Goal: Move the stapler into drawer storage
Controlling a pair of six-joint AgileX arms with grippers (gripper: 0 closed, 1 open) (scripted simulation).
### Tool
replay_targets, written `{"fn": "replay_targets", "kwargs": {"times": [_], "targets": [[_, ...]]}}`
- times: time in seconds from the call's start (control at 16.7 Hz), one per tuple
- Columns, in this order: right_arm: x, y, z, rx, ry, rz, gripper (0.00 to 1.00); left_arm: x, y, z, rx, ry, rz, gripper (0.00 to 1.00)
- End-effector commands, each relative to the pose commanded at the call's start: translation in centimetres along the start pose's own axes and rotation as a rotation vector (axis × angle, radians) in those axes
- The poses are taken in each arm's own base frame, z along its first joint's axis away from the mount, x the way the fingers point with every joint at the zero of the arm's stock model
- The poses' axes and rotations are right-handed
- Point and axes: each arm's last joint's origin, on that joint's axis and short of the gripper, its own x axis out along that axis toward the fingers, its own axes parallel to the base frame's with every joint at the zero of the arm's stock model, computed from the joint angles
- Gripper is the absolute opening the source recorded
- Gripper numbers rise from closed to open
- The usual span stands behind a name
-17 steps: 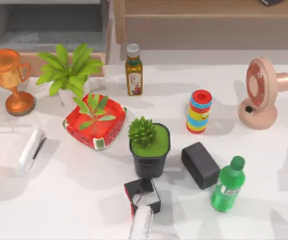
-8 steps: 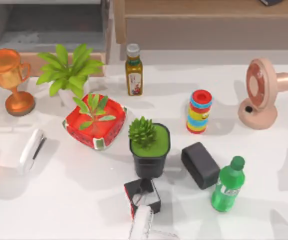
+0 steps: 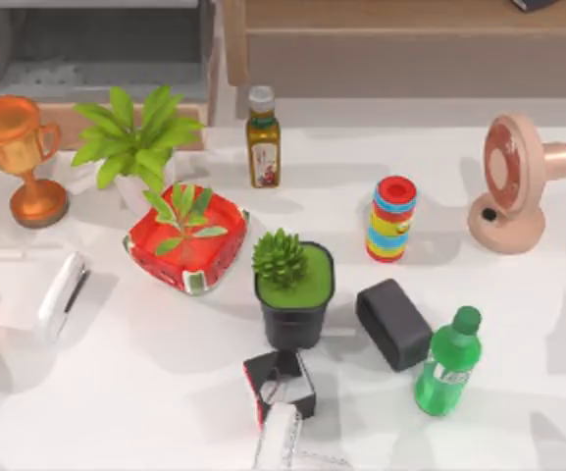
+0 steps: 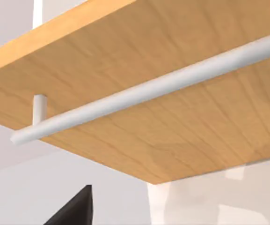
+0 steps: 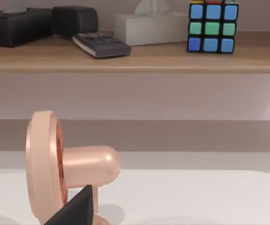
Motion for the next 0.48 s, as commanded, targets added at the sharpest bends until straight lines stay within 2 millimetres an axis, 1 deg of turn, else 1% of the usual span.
{"fn": "replay_targets", "kwargs": {"times": [0.12,0.24,0.36,0.48], "targets": [[0.0,0.0,0.0,0.000,0.000,0.000,1.00,-0.4,-0.5,2.5,-0.123,0.109,-0.085,1.00],[0.0,0.0,0.0,0.000,0.000,0.000,1.00,-0.9,-1.6,5.4,-0.211,0.220,-0.170,1.00],[0.0,0.0,0.0,0.000,0.000,0.000,1.00,-1.4,-3.6,8.6,-0.254,0.328,-0.259,1.00],[0.0,0.0,0.0,0.000,0.000,0.000,1.00,-2.0,-6.2,11.7,-0.252,0.433,-0.346,1.00]]}}
